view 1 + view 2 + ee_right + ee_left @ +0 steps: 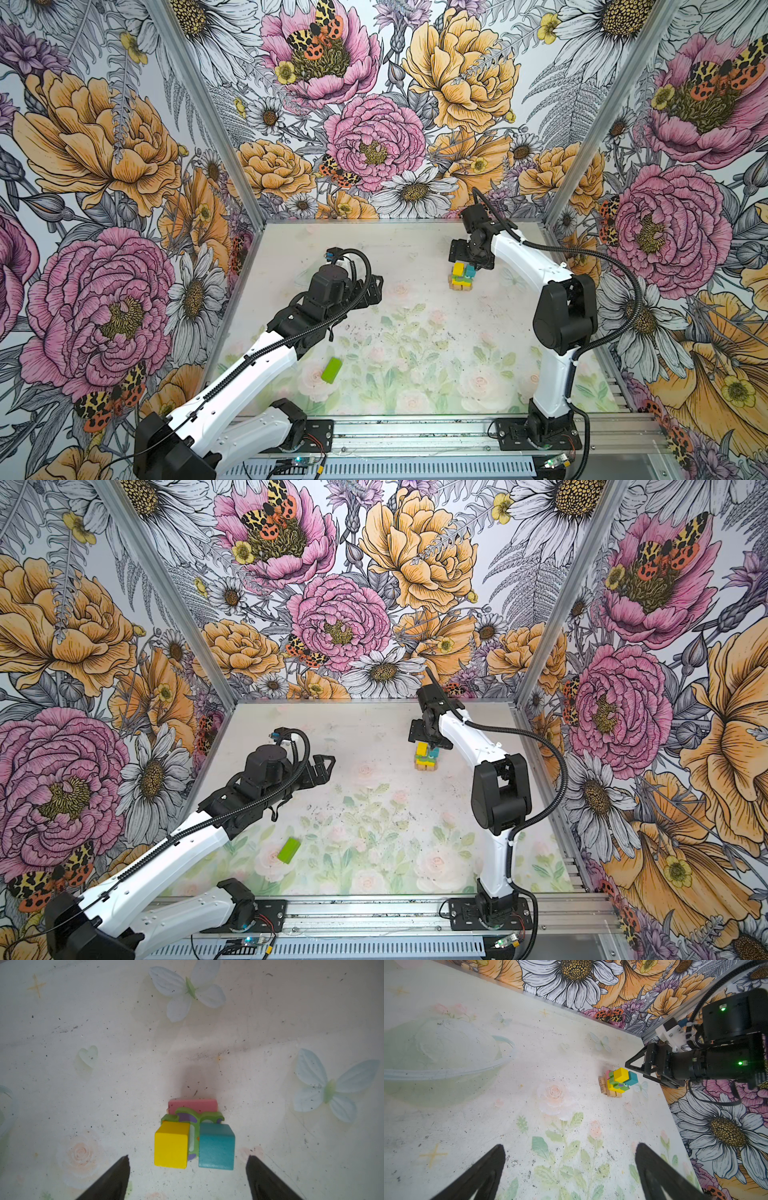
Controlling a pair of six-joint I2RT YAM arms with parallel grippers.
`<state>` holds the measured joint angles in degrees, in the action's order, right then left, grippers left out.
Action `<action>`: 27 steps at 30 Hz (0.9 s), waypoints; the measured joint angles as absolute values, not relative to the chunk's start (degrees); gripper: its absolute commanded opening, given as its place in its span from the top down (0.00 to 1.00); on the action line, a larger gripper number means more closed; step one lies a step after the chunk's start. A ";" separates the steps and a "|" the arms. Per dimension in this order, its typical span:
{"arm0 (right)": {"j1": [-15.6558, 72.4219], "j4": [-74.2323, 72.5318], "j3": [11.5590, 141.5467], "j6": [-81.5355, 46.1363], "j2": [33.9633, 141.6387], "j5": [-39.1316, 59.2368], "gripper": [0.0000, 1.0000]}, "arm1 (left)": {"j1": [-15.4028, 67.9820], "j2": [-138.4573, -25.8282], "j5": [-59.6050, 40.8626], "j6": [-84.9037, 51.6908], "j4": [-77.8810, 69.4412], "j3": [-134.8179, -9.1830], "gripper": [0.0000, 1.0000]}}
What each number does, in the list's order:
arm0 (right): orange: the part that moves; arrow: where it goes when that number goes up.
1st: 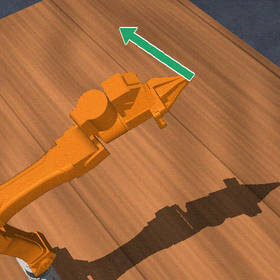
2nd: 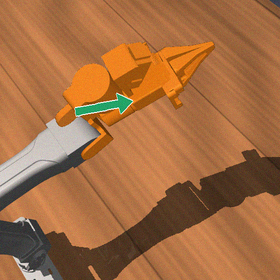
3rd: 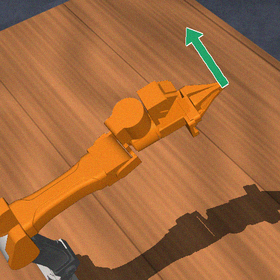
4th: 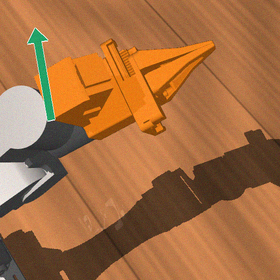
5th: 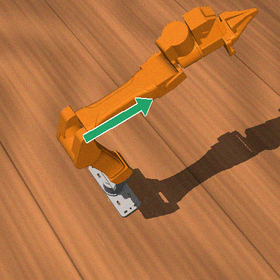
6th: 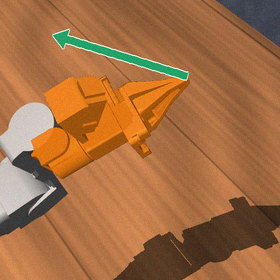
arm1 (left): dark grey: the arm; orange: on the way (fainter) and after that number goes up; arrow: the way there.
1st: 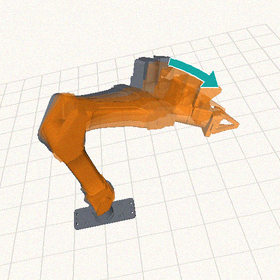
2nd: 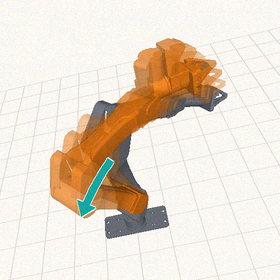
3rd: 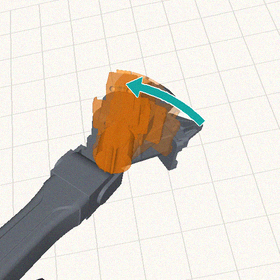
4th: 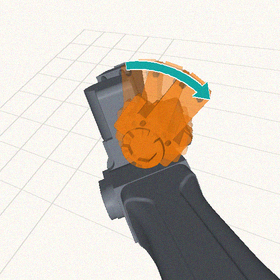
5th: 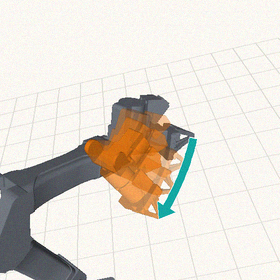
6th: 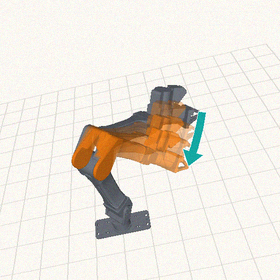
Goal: Build the wood block tower
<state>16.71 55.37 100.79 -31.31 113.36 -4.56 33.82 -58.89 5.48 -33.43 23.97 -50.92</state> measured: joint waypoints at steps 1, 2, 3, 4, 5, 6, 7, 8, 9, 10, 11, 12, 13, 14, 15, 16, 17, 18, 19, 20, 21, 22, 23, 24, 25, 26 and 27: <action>16.71 55.53 100.79 -31.16 113.36 -4.56 0.10 | 33.82 -58.89 5.48 -33.41 23.99 -50.92 0.01; 16.71 55.61 100.79 -30.98 113.36 -4.58 0.10 | 33.82 -58.89 5.48 -33.39 23.97 -50.92 0.01; 16.71 55.61 100.79 -30.79 113.36 -4.62 0.09 | 33.78 -58.87 5.45 -33.21 23.97 -50.92 0.01; 16.71 55.64 100.79 -30.74 113.36 -4.73 0.09 | 33.71 -58.87 5.45 -33.08 23.97 -50.92 0.01; 16.71 55.64 100.79 -30.55 113.36 -4.75 0.09 | 33.71 -58.87 5.45 -32.99 23.97 -50.89 0.01; 16.71 55.70 100.79 -30.48 113.36 -4.75 0.09 | 33.65 -58.87 5.45 -32.99 23.97 -50.89 0.01; 16.71 55.75 100.79 -30.37 113.38 -4.75 0.09 | 33.63 -58.87 5.45 -32.99 23.97 -50.92 0.01; 16.71 55.75 100.79 -30.37 113.40 -4.75 0.09 | 33.61 -58.87 5.45 -32.99 23.97 -50.89 0.01; 16.71 55.77 100.79 -30.35 113.40 -4.75 0.09 | 33.61 -58.87 5.45 -32.99 23.97 -50.89 0.01; 16.71 55.77 100.79 -30.35 113.40 -4.75 0.09 | 33.61 -58.87 5.45 -32.99 23.97 -50.89 0.01; 16.71 55.77 100.79 -30.35 113.40 -4.75 0.09 | 33.61 -58.87 5.43 -32.99 23.97 -50.89 0.01; 16.71 55.77 100.79 -30.33 113.45 -4.73 0.10 | 33.61 -58.87 5.45 -32.99 23.99 -50.89 0.01; 16.71 55.75 100.79 -30.20 113.58 -4.73 0.10 | 33.58 -58.87 5.45 -32.99 23.97 -50.89 0.01; 16.71 55.77 100.84 -30.06 113.80 -4.73 0.09 | 33.56 -58.87 5.45 -32.99 23.97 -50.92 0.01; 16.71 55.77 100.90 -29.93 114.13 -4.73 0.09 | 33.56 -58.87 5.43 -32.99 23.97 -50.89 0.01; 16.71 55.75 100.90 -29.91 114.41 -4.71 0.09 | 33.56 -58.87 5.43 -32.99 23.99 -50.89 0.01; 16.71 55.79 100.90 -29.91 114.74 -4.73 0.09 | 33.56 -58.87 5.43 -32.99 23.97 -50.89 0.01; 16.71 55.77 100.90 -29.89 115.07 -4.71 0.10 | 33.56 -58.89 5.43 -32.99 23.97 -50.89 0.01; 16.71 55.77 100.90 -29.89 115.28 -4.71 0.10 | 33.56 -58.92 5.43 -32.99 23.97 -50.89 0.01; 16.71 55.81 100.90 -29.89 115.55 -4.71 0.10 | 33.56 -58.94 5.43 -32.99 23.97 -50.89 0.01; 16.69 55.81 100.90 -29.89 115.72 -4.71 0.10 | 33.56 -58.98 5.43 -32.99 23.99 -50.89 0.01; 16.69 55.83 100.90 -29.87 115.87 -4.71 0.10 | 33.56 -58.98 5.43 -32.99 23.97 -50.89 0.01; 16.69 55.90 100.90 -29.85 115.96 -4.71 0.10 | 33.56 -58.98 5.43 -32.99 23.99 -50.89 0.01; 16.69 55.99 100.90 -29.67 115.98 -4.71 0.10 | 33.56 -58.98 5.43 -32.99 23.97 -50.89 0.01; 16.69 56.01 100.90 -29.58 115.98 -4.71 0.10 | 33.56 -58.98 5.43 -32.99 23.99 -50.89 0.01; 16.64 55.99 100.90 -29.45 115.98 -4.69 0.10 | 33.56 -58.98 5.43 -32.99 23.99 -50.92 0.01; 16.56 55.99 100.90 -29.43 115.98 -4.69 0.10 | 33.56 -58.98 5.43 -32.99 23.99 -50.89 0.01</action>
